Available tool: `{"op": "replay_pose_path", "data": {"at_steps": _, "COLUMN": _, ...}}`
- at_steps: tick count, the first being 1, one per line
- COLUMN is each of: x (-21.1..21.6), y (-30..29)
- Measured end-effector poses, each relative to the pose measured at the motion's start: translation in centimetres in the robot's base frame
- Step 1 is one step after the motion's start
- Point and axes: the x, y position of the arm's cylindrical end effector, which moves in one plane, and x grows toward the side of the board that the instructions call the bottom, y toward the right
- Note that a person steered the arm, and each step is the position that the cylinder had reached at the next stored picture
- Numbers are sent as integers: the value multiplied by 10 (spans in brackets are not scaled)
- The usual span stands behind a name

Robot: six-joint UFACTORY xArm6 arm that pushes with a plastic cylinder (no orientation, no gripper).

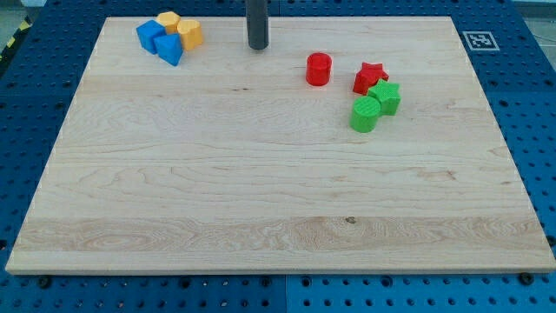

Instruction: Place the red circle diagonally to the bottom right of the blue triangle

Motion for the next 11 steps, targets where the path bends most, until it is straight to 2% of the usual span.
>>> {"op": "replay_pose_path", "data": {"at_steps": 4, "x": -14, "y": 0}}
{"op": "replay_pose_path", "data": {"at_steps": 10, "x": 18, "y": 93}}
{"op": "replay_pose_path", "data": {"at_steps": 11, "x": 18, "y": 95}}
